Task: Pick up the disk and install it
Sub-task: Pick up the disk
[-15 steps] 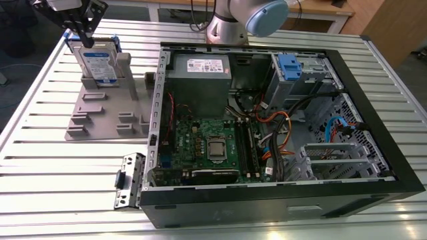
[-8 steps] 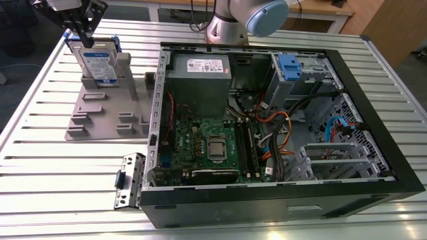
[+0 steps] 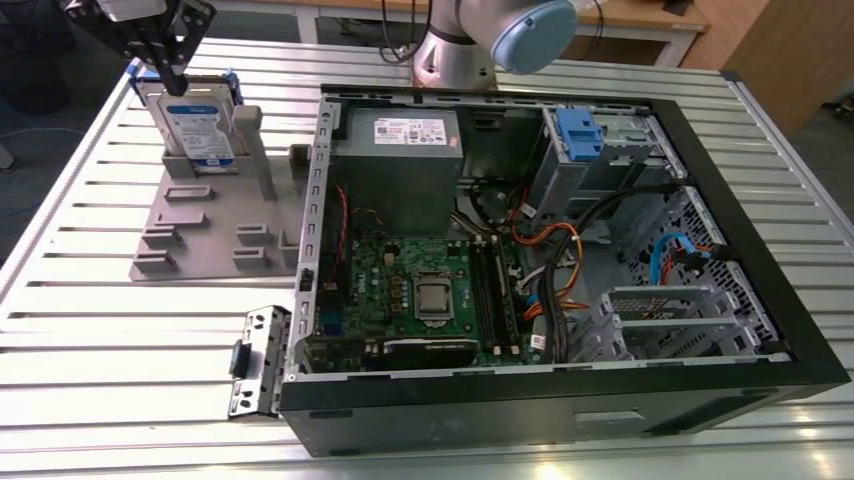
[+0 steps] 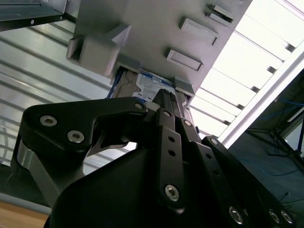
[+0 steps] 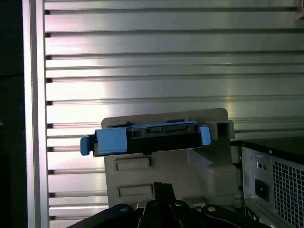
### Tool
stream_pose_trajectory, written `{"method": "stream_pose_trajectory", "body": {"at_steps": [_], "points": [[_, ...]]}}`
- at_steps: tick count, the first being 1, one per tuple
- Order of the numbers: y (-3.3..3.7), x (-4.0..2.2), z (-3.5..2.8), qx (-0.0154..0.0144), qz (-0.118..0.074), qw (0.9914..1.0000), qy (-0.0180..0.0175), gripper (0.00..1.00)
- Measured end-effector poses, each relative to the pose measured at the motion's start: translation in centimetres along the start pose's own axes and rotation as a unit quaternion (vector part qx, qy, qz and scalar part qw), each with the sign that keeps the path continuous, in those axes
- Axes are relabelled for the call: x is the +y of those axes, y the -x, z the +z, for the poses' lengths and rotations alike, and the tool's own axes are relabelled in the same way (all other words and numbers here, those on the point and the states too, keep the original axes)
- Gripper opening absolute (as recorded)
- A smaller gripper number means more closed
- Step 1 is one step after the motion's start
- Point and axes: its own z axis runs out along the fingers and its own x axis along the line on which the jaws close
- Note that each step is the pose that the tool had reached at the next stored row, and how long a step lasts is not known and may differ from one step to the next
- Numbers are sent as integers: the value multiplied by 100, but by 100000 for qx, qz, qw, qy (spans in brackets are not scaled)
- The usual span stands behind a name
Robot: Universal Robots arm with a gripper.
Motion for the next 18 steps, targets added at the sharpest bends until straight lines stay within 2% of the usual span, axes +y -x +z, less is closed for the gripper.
{"method": "stream_pose_trajectory", "body": {"at_steps": [4, 8, 18], "points": [[0, 0, 0, 29, -1817, 99983, 51, 10], [0, 0, 0, 63, -3675, 99932, 96, 10], [0, 0, 0, 129, -7782, 99696, 208, 10]]}}
